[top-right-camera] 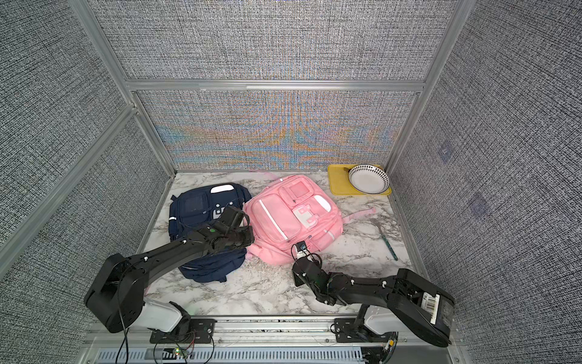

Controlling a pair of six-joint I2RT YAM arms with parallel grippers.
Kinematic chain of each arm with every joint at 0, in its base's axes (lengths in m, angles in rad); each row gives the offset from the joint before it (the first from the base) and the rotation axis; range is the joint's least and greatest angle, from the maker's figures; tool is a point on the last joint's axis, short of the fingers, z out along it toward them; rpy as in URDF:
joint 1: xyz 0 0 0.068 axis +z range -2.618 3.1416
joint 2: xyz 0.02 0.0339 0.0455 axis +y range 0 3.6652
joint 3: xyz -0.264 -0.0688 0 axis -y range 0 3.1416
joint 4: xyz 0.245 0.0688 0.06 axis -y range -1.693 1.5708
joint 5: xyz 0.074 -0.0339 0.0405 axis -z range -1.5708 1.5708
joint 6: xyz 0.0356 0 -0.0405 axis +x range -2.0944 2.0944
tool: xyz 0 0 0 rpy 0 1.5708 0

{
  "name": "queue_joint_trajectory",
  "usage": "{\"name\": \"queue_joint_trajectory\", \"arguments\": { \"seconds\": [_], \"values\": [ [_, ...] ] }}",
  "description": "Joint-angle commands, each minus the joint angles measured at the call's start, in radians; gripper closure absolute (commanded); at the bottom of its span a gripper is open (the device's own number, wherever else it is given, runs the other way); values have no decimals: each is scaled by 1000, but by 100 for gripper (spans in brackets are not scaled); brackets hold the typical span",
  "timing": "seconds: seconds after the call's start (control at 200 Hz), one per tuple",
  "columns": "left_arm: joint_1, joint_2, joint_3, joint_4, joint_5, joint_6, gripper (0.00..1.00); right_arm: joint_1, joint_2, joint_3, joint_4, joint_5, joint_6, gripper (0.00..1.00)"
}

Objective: Zip up the backpack
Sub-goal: Zip the zipper on the backpack.

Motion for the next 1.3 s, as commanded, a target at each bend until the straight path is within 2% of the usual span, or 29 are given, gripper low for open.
{"name": "queue_joint_trajectory", "arguments": {
  "seconds": [0.0, 0.195, 0.43, 0.956, 1.296],
  "values": [
    [3, 4, 6, 32, -25, 0, 98, -1, -21, -17, 11, 3, -8, 100],
    [-13, -7, 7, 35, -18, -15, 93, -43, -94, -72, 71, -101, -42, 100],
    [-51, -39, -12, 54, -31, -30, 91, -193, -140, -111, 73, -300, -69, 100],
    [-51, -51, -33, 83, -3, -26, 87, -226, -96, -58, -5, -353, -100, 100],
    [-51, -51, -37, 84, -10, -32, 86, -238, -161, -112, -38, -340, -53, 100]
  ]
}}
